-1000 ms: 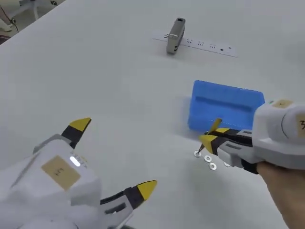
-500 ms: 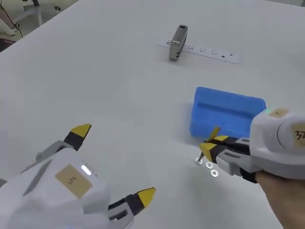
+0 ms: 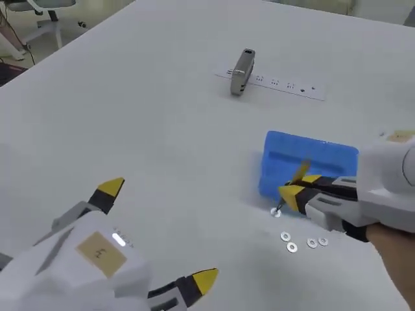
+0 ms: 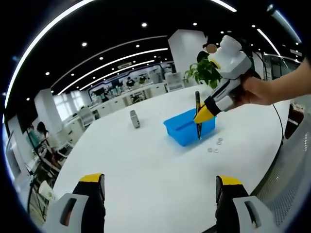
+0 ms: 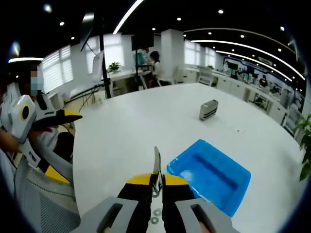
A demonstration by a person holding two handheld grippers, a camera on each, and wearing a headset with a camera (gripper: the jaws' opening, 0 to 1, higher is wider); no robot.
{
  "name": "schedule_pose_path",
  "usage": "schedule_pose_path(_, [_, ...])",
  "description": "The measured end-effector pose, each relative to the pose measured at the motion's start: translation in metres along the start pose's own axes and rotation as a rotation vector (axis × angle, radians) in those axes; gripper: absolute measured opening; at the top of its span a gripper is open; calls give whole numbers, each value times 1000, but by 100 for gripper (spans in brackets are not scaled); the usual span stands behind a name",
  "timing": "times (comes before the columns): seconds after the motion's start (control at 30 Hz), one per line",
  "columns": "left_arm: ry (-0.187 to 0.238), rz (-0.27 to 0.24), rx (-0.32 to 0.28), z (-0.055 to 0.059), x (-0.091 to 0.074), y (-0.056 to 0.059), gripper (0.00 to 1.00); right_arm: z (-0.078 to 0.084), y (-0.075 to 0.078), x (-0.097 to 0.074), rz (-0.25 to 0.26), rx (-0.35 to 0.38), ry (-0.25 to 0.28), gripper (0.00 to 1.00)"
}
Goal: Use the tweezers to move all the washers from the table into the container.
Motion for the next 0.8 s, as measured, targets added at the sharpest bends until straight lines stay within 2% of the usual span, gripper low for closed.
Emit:
schedule_pose_path(0.2, [5,-1,9,0,0,1,97,-19,15,-8,50,9,65,2])
schedule_pose_path(0.37, [-17,0,23,1,1,3,96,-26,29,2,98,97,128,2])
schedule_pose_path(0.43, [-22,3,25,2,2,3,96,-27,31,7,88,128,140,2])
schedule_pose_path(0.5, [-20,8,31,1,2,4,96,-25,33,15,95,133,128,2])
schedule_pose_path(0.6, [-26,4,40,2,2,4,95,-20,34,27,136,98,101,3])
schedule_pose_path(0.67, [-32,-2,42,2,2,4,95,-15,33,37,140,91,100,3])
schedule_pose_path(0.7, [-34,-5,44,3,2,4,95,-10,34,43,149,83,71,3])
schedule_pose_path(0.8, [-40,-7,47,3,3,4,95,-4,35,52,155,93,69,3])
Point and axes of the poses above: the centre of the closed fingertips' face, and the gripper's own axes: x roughly forward along the fingers, y roughly to its right, z roughly out of its underside, the point moved 8 cm from there along -x, roughly backward along the fingers, and after that the axes turned 10 degrees about -y, right-handed, at the moved point
